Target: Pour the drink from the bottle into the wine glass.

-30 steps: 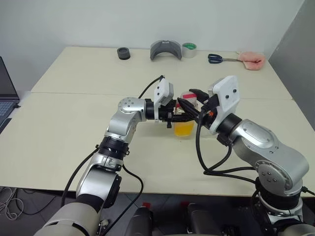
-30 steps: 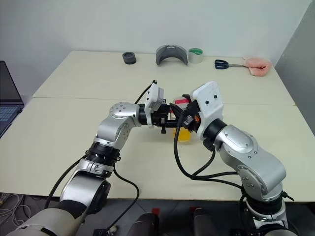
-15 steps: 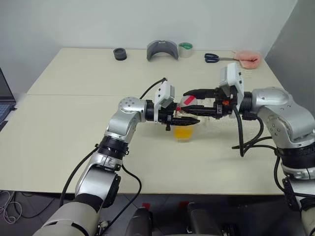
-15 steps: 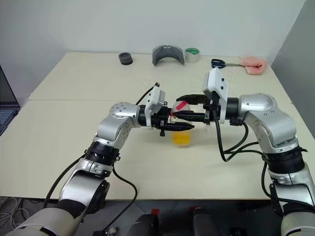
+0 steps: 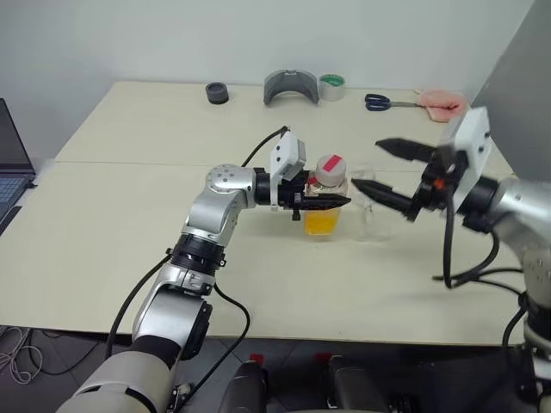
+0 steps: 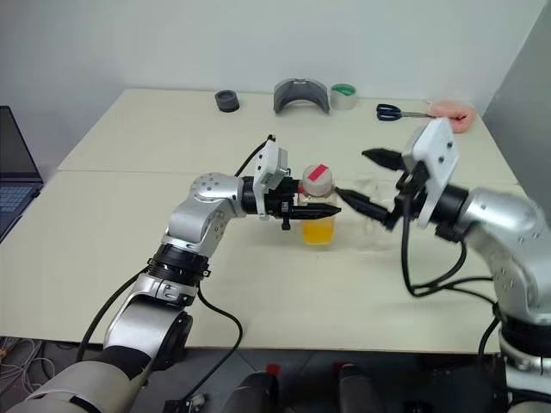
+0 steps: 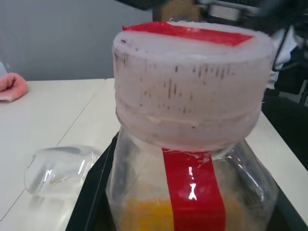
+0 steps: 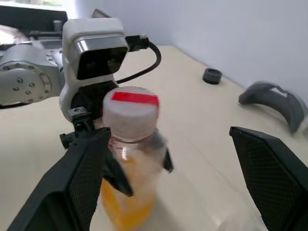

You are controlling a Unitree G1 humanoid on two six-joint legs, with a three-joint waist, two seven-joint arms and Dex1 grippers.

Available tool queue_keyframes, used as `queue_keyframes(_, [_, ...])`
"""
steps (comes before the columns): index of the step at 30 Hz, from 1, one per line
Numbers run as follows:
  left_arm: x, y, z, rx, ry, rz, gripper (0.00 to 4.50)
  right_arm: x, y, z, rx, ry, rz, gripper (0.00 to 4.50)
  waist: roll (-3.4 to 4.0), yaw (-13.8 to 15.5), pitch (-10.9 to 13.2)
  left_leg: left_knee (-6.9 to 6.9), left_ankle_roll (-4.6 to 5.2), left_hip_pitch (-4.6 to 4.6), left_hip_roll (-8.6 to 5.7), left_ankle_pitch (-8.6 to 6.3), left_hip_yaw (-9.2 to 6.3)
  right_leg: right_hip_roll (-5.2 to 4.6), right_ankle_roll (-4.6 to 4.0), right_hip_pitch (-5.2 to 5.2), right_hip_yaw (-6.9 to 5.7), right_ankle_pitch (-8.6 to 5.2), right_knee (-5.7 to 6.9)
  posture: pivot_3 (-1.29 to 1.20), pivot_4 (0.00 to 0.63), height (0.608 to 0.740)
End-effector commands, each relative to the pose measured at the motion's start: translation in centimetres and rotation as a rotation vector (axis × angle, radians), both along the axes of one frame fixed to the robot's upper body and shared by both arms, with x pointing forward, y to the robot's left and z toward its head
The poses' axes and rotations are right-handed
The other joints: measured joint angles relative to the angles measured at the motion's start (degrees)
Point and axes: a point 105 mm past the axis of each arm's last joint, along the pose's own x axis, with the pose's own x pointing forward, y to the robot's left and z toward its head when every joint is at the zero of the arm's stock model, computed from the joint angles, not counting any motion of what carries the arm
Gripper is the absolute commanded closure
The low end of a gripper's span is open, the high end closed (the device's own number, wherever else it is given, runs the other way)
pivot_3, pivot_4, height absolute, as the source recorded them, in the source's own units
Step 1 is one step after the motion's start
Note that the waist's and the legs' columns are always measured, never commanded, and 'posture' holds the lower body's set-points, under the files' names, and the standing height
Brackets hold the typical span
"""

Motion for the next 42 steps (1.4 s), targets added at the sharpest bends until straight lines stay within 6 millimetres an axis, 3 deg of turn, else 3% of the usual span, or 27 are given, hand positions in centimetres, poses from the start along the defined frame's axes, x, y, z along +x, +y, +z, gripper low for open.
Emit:
queue_keyframes(1, [0.3,-0.3,1.5,-0.024,-0.059,-0.001,2.71,-1.1,2.1,0.7,0.04,-0.06,-0.058,0.29,0.01,-0.24,0.0,0.02,0.0,0.01,0.01,0.0,0.0,0.02,0.0,0.0,0.01,0.0,0.02,0.0,0.15,0.74])
queue_keyframes(6, [0.6,-0.7,1.4,-0.021,-0.056,0.004,2.71,0.3,2.8,0.8,0.115,-0.077,-0.264,0.29,0.01,-0.22,0.0,0.01,0.0,0.02,0.0,0.0,-0.01,0.04,0.01,0.0,-0.01,0.0,0.0,0.0,0.15,0.74])
queue_keyframes(17, [0.9,-0.8,1.2,-0.018,-0.06,0.016,2.71,1.5,3.5,1.0,0.157,-0.105,-0.427,0.29,0.02,-0.22,-0.01,0.0,-0.03,-0.01,0.0,0.02,-0.04,0.03,0.0,-0.03,-0.03,0.0,-0.02,0.0,0.15,0.74])
queue_keyframes(28, [1.2,-0.5,1.2,-0.018,-0.07,0.031,2.71,1.5,4.7,-0.4,0.175,-0.032,-0.403,0.29,0.03,-0.24,-0.01,-0.01,0.01,-0.01,-0.01,-0.01,-0.04,0.03,0.0,-0.03,-0.03,0.0,-0.01,0.0,0.15,0.74])
queue_keyframes(42, [1.2,-0.5,1.2,-0.007,-0.081,0.027,2.71,1.7,4.6,-0.5,0.2,-0.033,-0.409,0.29,0.03,-0.69,-0.01,0.0,0.01,-0.01,-0.01,-0.01,-0.05,0.04,0.0,-0.03,-0.03,0.0,0.0,0.0,0.15,0.74])
